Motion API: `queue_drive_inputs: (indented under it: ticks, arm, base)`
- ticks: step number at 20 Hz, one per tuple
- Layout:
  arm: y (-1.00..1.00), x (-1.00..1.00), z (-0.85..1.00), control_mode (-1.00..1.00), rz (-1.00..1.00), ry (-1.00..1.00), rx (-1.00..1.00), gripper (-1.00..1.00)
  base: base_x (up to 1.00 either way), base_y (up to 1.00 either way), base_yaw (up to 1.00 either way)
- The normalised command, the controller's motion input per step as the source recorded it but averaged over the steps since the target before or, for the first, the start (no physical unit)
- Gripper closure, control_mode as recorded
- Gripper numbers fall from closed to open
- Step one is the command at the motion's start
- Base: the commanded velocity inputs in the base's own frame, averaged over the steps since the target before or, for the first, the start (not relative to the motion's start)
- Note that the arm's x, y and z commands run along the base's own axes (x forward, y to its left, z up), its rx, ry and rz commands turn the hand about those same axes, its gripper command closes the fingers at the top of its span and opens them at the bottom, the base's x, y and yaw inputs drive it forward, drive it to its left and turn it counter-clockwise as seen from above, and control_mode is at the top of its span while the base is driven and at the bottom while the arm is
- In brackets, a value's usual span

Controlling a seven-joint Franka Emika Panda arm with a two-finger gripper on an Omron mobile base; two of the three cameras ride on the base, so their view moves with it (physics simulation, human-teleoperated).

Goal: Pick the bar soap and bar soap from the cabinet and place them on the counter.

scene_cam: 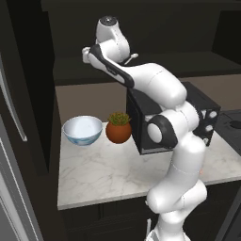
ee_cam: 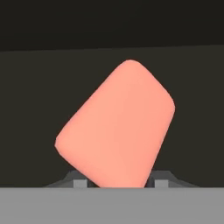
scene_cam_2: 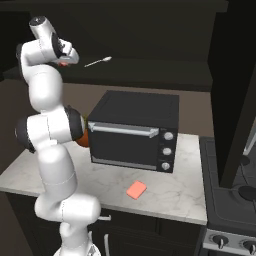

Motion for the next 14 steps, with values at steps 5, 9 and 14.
queue_drive_inputs:
  ticks: [5,9,14]
  arm:
    - [0.0,-0.14,-0.3,-1.0,0.08,-0.02,-0.04,1.0]
    - [0.0,-0.22,-0.2,-1.0,0.1,-0.06,-0.04,1.0]
    - [0.05,-0.53,-0.04,-1.0,0.12,-0.1,-0.02,1.0]
  base:
    - [0.0,0.0,0.0]
    - [0.0,0.0,0.0]
    - [0.0,0.0,0.0]
